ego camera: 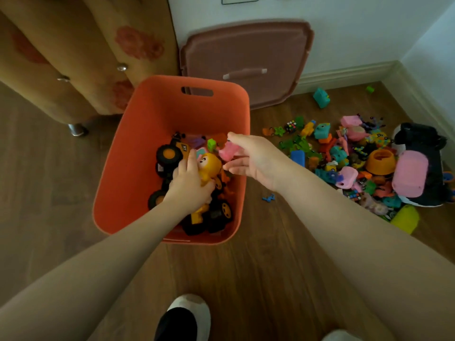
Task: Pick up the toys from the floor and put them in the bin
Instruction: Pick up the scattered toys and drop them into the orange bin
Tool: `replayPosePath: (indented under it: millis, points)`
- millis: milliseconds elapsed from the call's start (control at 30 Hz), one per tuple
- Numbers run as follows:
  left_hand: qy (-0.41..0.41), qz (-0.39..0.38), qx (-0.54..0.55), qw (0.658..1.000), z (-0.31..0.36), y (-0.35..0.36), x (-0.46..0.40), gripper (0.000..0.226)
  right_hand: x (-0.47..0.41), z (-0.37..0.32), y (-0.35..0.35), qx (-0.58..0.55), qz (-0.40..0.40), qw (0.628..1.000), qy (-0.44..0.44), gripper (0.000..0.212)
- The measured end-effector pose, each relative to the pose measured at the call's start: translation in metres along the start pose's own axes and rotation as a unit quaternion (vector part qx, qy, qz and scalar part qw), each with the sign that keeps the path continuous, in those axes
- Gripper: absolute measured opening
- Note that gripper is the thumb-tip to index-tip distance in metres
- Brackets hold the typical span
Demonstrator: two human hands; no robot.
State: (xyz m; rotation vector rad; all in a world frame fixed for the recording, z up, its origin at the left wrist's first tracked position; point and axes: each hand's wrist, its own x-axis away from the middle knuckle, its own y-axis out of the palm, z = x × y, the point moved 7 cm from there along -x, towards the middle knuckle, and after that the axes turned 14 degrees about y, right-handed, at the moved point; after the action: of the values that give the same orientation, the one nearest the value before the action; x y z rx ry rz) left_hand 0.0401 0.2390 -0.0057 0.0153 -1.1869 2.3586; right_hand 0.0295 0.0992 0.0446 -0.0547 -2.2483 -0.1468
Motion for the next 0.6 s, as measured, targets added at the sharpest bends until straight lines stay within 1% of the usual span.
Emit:
replayPosePath:
  millis: [67, 100, 133, 200, 267, 333, 433, 500, 567, 600]
  points:
    - [0.031, 0.074, -0.012, 0.997, 0.009, -0.012, 0.005, 0.077, 0.001, 0.0, -0.009, -0.011, 0.017, 1.0, -0.01, 0.029]
    - [0.057, 0.107, -0.02, 0.992, 0.015, -0.018, 0.007, 0.073, 0.002, 0.0, -0.017, 0.003, 0.033, 0.999, -0.024, 0.035]
    - [0.09, 0.128, -0.028, 0.987, 0.023, -0.022, 0.009, 0.069, 0.005, 0.0, -0.025, 0.025, 0.049, 0.998, -0.041, 0.037]
    - [0.164, 0.129, -0.042, 0.977, 0.044, -0.022, 0.011, 0.059, 0.011, 0.002, -0.045, 0.068, 0.075, 0.993, -0.066, 0.026]
    - [0.231, 0.102, -0.054, 0.966, 0.07, -0.014, 0.012, 0.048, 0.014, 0.011, -0.067, 0.098, 0.098, 0.989, -0.058, 0.021]
    - [0.292, 0.06, -0.061, 0.953, 0.099, 0.001, 0.011, 0.04, 0.012, 0.026, -0.098, 0.114, 0.132, 0.984, -0.025, 0.02]
    - [0.366, 0.0, -0.074, 0.928, 0.138, 0.033, 0.009, 0.039, 0.008, 0.056, -0.148, 0.124, 0.176, 0.976, 0.036, 0.018]
    - [0.36, -0.059, -0.126, 0.922, 0.158, 0.057, 0.004, 0.037, 0.006, 0.077, -0.183, 0.132, 0.213, 0.966, 0.067, 0.019]
    - [0.308, -0.135, -0.209, 0.918, 0.166, 0.083, -0.005, 0.037, 0.004, 0.099, -0.214, 0.16, 0.251, 0.95, 0.092, 0.022]
    - [0.282, -0.176, -0.247, 0.91, 0.169, 0.097, -0.009, 0.038, 0.003, 0.112, -0.229, 0.182, 0.266, 0.941, 0.103, 0.026]
